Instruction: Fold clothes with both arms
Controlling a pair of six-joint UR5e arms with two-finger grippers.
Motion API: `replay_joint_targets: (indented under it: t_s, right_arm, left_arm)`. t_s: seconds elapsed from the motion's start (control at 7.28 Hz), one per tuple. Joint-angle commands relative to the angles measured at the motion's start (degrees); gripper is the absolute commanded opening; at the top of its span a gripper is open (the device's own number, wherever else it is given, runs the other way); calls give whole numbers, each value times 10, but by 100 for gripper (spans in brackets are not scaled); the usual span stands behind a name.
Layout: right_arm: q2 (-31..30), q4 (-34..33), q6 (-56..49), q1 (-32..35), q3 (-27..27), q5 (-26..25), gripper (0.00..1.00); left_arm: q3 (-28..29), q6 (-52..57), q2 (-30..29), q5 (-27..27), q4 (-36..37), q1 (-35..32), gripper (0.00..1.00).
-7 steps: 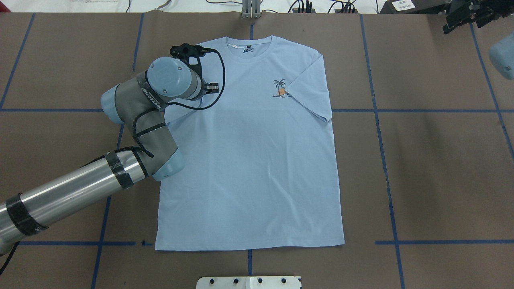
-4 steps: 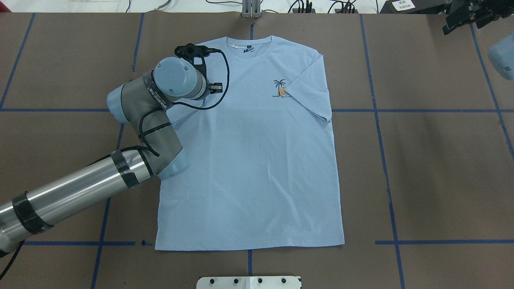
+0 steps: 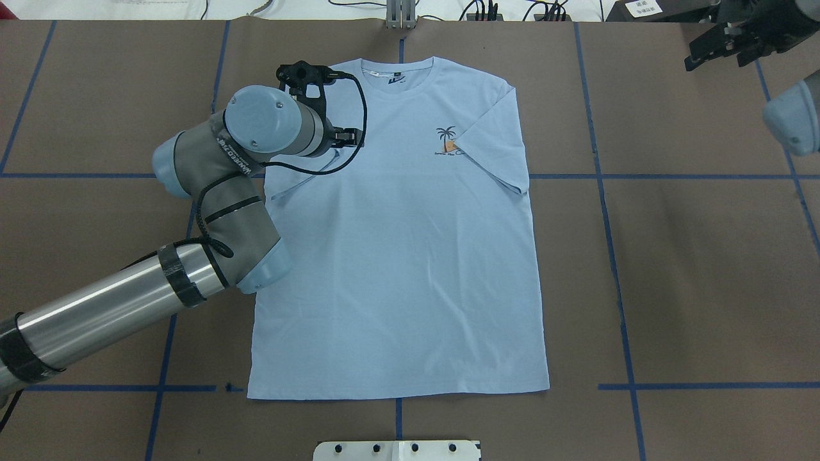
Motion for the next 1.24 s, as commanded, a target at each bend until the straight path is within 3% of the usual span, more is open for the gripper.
replay_joint_targets:
  t_s: [0.0, 0.41, 0.69, 0.82, 0.96, 1.1]
  right_arm:
    - [-88, 84, 192, -95, 107, -58, 100]
    - [-233, 88, 440, -320, 294, -236, 100]
    - [-252, 121, 602, -517, 309, -435, 98]
    - [-263, 120, 677, -596, 328, -503, 93]
    - [-264, 115, 725, -643, 338, -535, 83]
    - [-264, 110, 751, -658, 340, -538, 77]
  left_arm:
    - [-111, 1, 69, -43, 0, 0, 100]
    - [-264, -18, 187, -41, -1, 38, 100]
    - [-336, -68, 253, -31, -1, 76, 100]
    - [-368, -101, 289, -4, -1, 114, 100]
    - [-391, -135, 321, 27, -1, 156, 100]
    - [-408, -148, 353, 48, -1, 188, 100]
